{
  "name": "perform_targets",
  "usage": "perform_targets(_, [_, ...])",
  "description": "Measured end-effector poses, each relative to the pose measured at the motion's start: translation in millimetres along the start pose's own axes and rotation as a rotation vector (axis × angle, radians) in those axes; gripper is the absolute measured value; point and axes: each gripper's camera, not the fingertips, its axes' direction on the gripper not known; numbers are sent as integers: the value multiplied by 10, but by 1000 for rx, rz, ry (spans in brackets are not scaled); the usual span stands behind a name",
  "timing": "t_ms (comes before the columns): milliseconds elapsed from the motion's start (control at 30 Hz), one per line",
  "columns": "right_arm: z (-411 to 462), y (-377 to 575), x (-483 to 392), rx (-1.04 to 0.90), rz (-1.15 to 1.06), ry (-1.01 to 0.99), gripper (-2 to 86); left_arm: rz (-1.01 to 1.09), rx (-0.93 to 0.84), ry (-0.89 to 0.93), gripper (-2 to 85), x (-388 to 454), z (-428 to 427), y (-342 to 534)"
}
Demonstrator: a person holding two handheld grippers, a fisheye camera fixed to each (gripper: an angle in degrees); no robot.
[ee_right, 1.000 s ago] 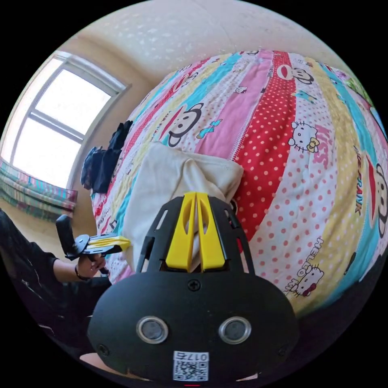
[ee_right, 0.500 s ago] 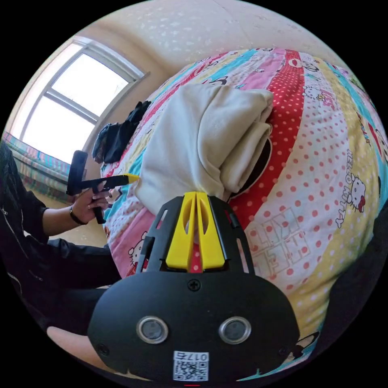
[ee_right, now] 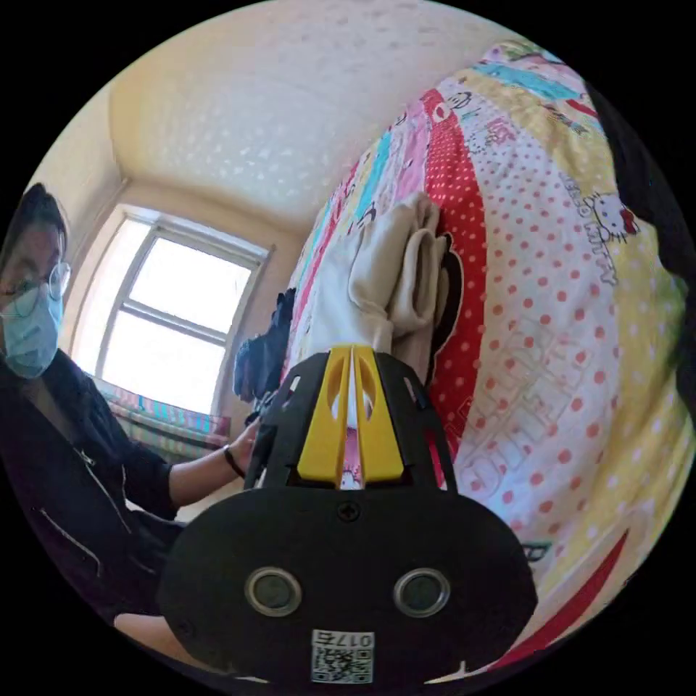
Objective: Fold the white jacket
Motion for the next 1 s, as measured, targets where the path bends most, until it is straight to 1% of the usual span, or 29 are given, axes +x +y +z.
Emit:
perform_targets(67, [-215, 432, 63, 226, 251, -138, 84, -48, -15, 43, 56, 61, -57, -50])
perform_targets(100, [-221, 548, 62, 254, 309, -169, 100, -64, -17, 48, 53, 168, -100, -77])
perform_targets(167, [-119, 967, -21, 297, 497, -275, 174, -86, -25, 62, 51, 369, -152, -114])
perform_targets(200, [-72, 1059, -51, 302, 543, -291, 194, -84, -27, 80, 51, 533, -179, -135])
perform_targets(267, [166, 1387, -148, 343, 745, -358, 244, -69, -31, 115, 51, 787, -198, -166])
perform_targets(333, [361, 1516, -185, 399, 840, -430, 256, -67, -39, 136, 51, 1006, -195, -199])
perform_targets(433, [657, 1427, -146, 550, 879, -635, 296, -64, -49, 134, 50, 1310, -170, -263])
perform_targets(467, [724, 1319, -118, 580, 889, -664, 300, -61, -51, 131, 50, 1408, -166, -291])
perform_targets(533, [769, 1125, -51, 599, 893, -659, 289, -59, -55, 124, 50, 1535, -164, -334])
perform_targets(600, [791, 910, 23, 623, 860, -673, 253, -56, -54, 104, 51, 1671, -164, -379])
perform_targets(667, [825, 638, 103, 580, 829, -668, 183, -54, -48, 85, 52, 1749, -162, -403])
perform_targets(733, [847, 522, 120, 525, 876, -659, 147, -70, -28, 68, 56, 1796, -177, -408])
perform_targets(833, [811, 446, 20, 517, 887, -685, 119, -84, 41, 64, 76, 1862, -302, -369])
perform_targets(933, [802, 448, -110, 537, 932, -731, 106, -14, 255, 96, 144, 2006, -595, -227])
perform_targets(967, [810, 442, -156, 548, 962, -755, 103, 18, 357, 70, 175, 2077, -684, -141])
perform_targets(1000, [817, 434, -178, 554, 974, -772, 101, 32, 406, 32, 206, 2133, -693, -86])
